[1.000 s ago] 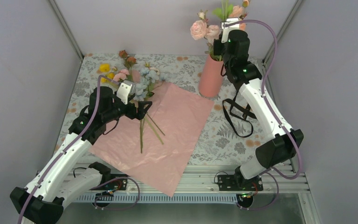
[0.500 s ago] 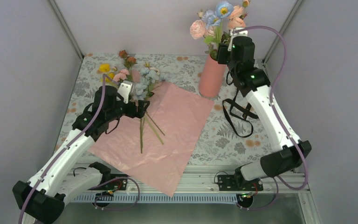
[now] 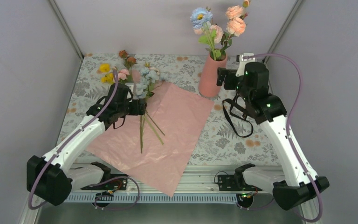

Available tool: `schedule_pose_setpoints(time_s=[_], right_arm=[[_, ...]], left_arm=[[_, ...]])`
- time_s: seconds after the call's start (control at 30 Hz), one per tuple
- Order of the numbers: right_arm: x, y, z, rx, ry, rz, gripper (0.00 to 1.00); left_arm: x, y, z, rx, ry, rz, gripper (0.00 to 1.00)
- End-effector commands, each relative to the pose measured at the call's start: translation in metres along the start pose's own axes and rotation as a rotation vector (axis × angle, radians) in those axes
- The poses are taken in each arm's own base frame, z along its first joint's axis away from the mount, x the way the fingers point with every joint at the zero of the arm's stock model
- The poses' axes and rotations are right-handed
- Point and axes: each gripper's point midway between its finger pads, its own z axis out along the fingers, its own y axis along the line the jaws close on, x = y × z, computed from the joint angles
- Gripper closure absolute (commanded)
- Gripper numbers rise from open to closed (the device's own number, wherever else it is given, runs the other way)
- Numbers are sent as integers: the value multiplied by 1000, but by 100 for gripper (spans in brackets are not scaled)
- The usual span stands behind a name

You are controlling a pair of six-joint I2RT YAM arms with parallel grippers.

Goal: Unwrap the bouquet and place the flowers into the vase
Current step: Insert the fake flower into the vase, then pick up the fake flower from the wrapping paper.

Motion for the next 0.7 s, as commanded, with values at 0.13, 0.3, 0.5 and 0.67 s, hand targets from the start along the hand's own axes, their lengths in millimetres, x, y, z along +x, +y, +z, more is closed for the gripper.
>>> schedule_pose_setpoints(time_s=[0.13,0.3,0.5,0.67], right_arm=[[18,10,-38,-132,-6,50,0],[28,16,-40,-174,3,61,0],[25,19,-38,-189,0,59,0],[25,21,-38,-199,0,68,0]], left_arm=[[26,32,36,-87,81,-141,25],[49,42,62,-88,138,-178,38],[61,39,81,-43,162,-180,56],[58,51,85,-86,158,-255,58]])
